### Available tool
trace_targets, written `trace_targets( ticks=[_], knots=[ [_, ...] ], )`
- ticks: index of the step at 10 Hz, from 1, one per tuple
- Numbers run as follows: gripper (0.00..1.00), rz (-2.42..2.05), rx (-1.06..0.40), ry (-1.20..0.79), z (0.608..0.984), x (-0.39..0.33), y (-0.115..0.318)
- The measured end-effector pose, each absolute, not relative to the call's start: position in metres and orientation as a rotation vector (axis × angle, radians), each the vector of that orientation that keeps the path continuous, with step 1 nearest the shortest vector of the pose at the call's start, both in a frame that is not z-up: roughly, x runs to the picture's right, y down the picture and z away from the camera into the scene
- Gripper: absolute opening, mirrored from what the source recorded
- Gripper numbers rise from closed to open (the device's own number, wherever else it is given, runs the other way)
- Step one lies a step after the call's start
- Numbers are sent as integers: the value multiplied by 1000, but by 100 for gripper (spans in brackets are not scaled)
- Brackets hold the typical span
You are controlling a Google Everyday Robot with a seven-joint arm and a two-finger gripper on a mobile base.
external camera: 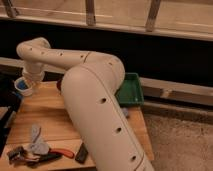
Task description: Stack cups into tray
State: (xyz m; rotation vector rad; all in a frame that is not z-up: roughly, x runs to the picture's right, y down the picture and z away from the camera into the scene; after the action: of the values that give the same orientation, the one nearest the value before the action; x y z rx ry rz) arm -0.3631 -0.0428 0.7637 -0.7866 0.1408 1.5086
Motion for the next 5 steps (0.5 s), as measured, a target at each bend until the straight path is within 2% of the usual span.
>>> trace_targets(
  ticks=[2, 5],
  knots=[
    [0, 1565, -683, 161, 736, -316, -80],
    [0, 1668, -587, 195, 715, -245, -100]
  ],
)
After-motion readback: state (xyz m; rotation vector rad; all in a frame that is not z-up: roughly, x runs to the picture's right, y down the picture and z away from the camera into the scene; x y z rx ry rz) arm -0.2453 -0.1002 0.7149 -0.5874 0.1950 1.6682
